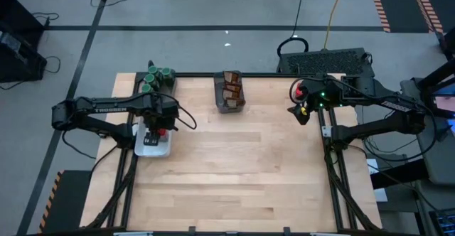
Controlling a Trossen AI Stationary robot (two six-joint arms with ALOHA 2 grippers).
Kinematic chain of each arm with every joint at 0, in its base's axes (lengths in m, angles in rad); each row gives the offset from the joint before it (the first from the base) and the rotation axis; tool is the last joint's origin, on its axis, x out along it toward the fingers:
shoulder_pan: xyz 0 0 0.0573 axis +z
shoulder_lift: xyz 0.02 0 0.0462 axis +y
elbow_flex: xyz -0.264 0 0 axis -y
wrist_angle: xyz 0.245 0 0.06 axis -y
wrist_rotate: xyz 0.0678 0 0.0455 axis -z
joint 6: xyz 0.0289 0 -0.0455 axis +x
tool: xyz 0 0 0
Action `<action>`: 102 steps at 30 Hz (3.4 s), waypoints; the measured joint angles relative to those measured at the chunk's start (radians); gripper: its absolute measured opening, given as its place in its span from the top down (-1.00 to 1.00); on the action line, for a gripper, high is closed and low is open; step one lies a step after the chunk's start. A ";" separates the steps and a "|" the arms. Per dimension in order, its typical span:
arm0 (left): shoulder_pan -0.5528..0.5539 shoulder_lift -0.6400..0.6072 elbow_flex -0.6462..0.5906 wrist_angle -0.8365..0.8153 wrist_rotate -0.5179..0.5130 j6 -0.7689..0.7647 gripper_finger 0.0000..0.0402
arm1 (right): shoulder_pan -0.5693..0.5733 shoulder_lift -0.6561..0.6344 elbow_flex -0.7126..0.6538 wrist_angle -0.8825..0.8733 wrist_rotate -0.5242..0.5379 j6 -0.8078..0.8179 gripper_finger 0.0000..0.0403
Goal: Sort spices by type
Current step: Put the bottom red seasoning can into the white bin, then put the red seasoning can into the white bin
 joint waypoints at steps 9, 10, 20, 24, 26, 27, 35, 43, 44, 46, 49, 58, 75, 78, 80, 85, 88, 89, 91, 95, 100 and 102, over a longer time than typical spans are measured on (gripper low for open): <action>-0.001 0.000 0.000 0.001 -0.028 -0.003 -0.24 | 0.000 0.000 0.000 0.000 0.000 0.000 -0.49; 0.000 0.000 0.000 -0.005 -0.028 -0.003 -0.25 | 0.000 0.000 0.000 0.000 0.000 0.000 -0.49; 0.000 0.000 0.000 -0.018 -0.035 -0.004 -0.73 | 0.000 0.000 0.000 0.000 0.001 -0.004 -0.49; 0.000 0.000 0.012 -0.036 -0.034 -0.016 -0.81 | 0.000 0.000 0.000 0.000 0.001 -0.004 -0.49; 0.000 0.000 0.031 -0.035 -0.029 -0.028 -0.82 | 0.000 0.000 0.000 0.000 0.001 -0.004 -0.49; 0.000 0.000 0.044 -0.036 -0.021 -0.029 -0.82 | 0.000 0.000 0.000 0.000 0.001 -0.005 -0.49; 0.000 -0.001 0.210 -0.050 0.123 -0.068 -0.82 | 0.000 0.000 0.000 0.000 0.001 -0.019 -0.49; 0.000 -0.001 0.340 0.314 0.127 -0.169 -0.82 | 0.000 0.000 0.000 -0.001 0.001 -0.021 -0.49; 0.000 0.004 0.340 0.380 0.125 -0.187 -0.82 | 0.000 0.000 0.000 -0.004 0.001 -0.015 -0.49; 0.000 0.028 0.340 0.505 0.124 -0.230 -0.82 | -0.001 0.000 0.000 -0.018 0.022 0.018 -0.49; 0.000 0.076 0.339 0.667 0.127 -0.322 -0.82 | -0.019 0.012 0.000 -0.065 0.126 0.165 -0.49; 0.000 0.180 0.339 0.956 0.162 -0.390 -0.82 | -0.132 0.138 0.000 -0.084 0.235 0.308 -0.49; -0.002 0.174 0.339 0.964 0.213 -0.393 -0.82 | -0.512 0.345 -0.137 0.067 0.227 0.265 -0.49; -0.002 0.174 0.339 0.964 0.213 -0.393 -0.82 | -0.559 0.345 -0.218 0.113 0.215 0.294 -0.49; -0.003 0.174 0.339 0.964 0.213 -0.393 -0.82 | -0.584 0.345 -0.272 0.156 0.215 0.320 -0.49; -0.008 0.174 0.339 0.964 0.214 -0.386 -0.82 | -0.613 0.332 -0.379 0.305 0.210 0.345 -0.49; -0.009 0.174 0.339 0.964 0.213 -0.386 -0.82 | -0.625 0.330 -0.418 0.363 0.215 0.361 -0.49; -0.008 0.174 0.339 0.964 0.213 -0.386 -0.82 | -0.630 0.330 -0.430 0.387 0.217 0.363 -0.49; -0.008 0.174 0.339 0.964 0.213 -0.386 -0.82 | -0.640 0.330 -0.453 0.411 0.218 0.368 -0.49; -0.009 0.174 0.339 0.964 0.213 -0.388 -0.82 | -0.650 0.330 -0.491 0.433 0.258 0.406 -0.49; -0.008 0.174 0.339 0.964 0.213 -0.388 -0.82 | -0.649 0.330 -0.525 0.518 0.238 0.398 -0.49; -0.008 0.174 0.339 0.964 0.213 -0.388 -0.82 | -0.649 0.330 -0.528 0.525 0.237 0.398 -0.49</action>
